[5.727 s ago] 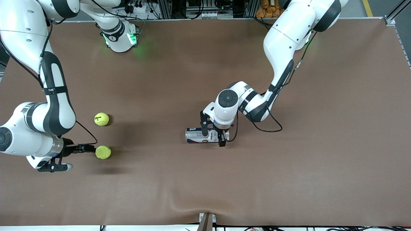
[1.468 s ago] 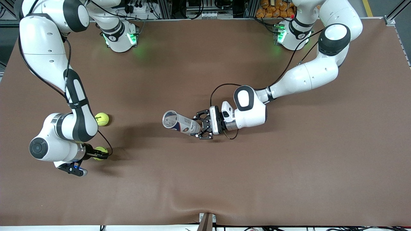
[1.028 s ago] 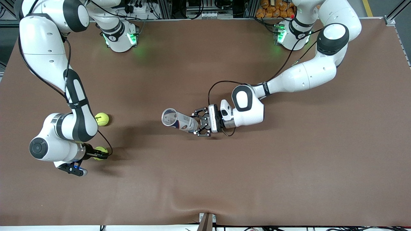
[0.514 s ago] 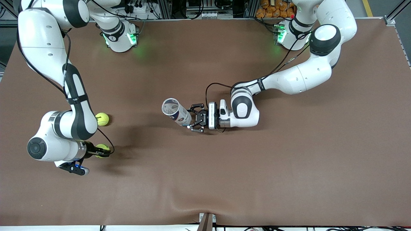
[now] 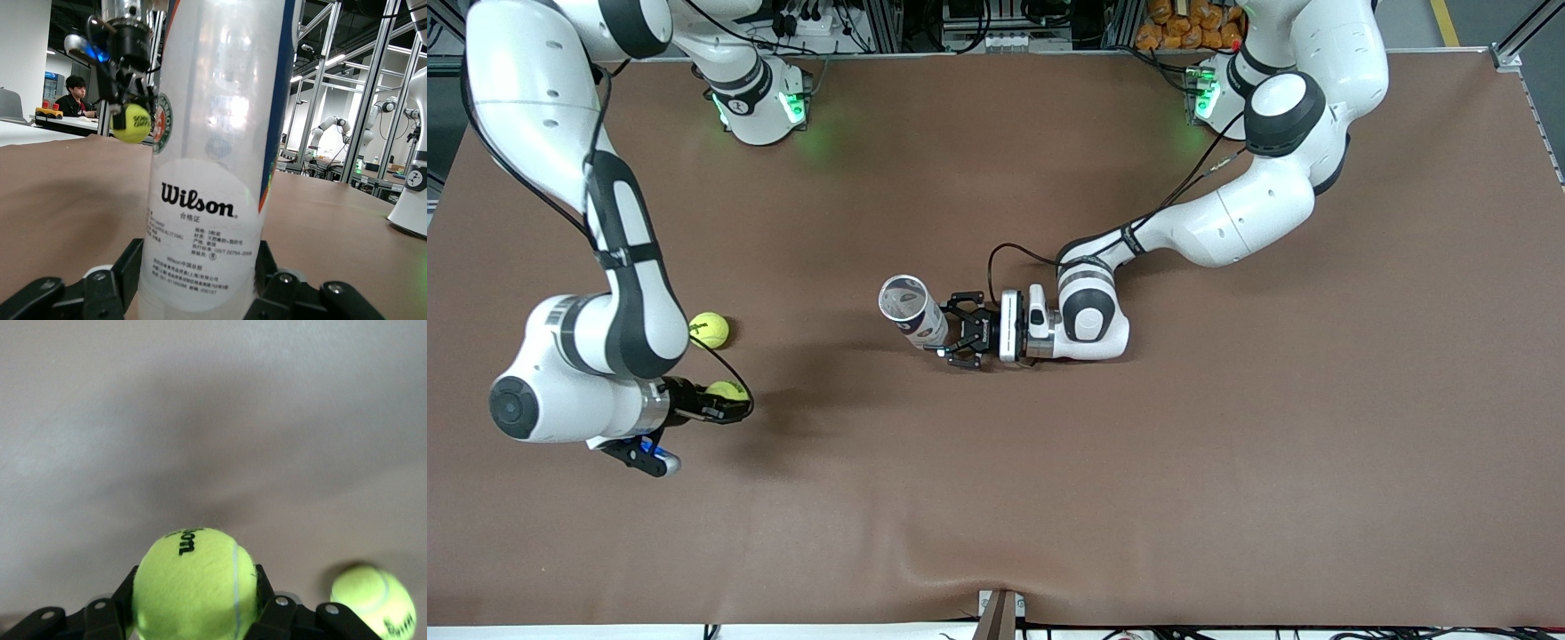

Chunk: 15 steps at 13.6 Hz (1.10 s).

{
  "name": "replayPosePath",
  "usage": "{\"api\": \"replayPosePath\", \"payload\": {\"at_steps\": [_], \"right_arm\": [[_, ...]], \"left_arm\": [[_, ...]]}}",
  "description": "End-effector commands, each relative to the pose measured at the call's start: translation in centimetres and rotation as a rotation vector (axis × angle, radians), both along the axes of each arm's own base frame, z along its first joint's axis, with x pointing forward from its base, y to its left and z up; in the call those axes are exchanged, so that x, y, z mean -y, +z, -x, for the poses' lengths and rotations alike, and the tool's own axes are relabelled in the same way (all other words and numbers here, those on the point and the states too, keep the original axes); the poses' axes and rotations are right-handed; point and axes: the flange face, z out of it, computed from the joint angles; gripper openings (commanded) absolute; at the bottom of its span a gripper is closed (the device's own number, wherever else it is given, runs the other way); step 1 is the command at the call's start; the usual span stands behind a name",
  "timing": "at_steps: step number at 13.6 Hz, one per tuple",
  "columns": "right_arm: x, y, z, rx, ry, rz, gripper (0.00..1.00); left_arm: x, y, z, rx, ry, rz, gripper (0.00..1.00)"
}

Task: Insert tennis ball vertically with right arm
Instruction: 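Hold the tube upright with the left gripper, open end toward the right gripper, then carry the ball with the right gripper to the tube's open end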

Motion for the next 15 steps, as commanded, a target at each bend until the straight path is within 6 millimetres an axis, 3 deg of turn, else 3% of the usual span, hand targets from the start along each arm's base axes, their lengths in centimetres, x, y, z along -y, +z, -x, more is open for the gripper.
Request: {"api": "replayPosePath", "payload": {"at_steps": [1,3,4,6,9,10,15], "right_arm": [[-1.5,5.3,1.6,-0.045,-0.047,-0.022,0.37],[-4.0,8.7,3.3,-0.114,-0.077,-0.021,0.37],[-6.2,10.4,4.3,-0.146,-0.089,-0.02,0.37],[-12.9,13.0,6.3,-0.189,-0.153,-0.006,0.37],[-22.2,14.3,9.9,-0.268,-0.248,0.028,0.35],[-23.6,14.7,10.4,-0.291,-0.292,0.009,0.35],[-24.4,14.4,11.0,-0.323,-0.351,-0.063,0.33]], "left_arm": [[-0.2,-0.5,-0.3,0.015,0.009,0.013,0.71],[-0.5,-0.8,-0.4,0.017,0.009,-0.002,0.72],[0.3,-1.0,0.4,0.011,-0.002,-0.007,0.73],[0.3,-1.6,0.5,0.003,0.005,-0.018,0.73],[0.0,-2.0,0.4,0.007,0.007,-0.025,0.73],[-0.2,-2.0,0.4,0.009,0.009,-0.026,0.73],[-0.4,-1.8,0.1,0.009,0.013,-0.024,0.73]]}}
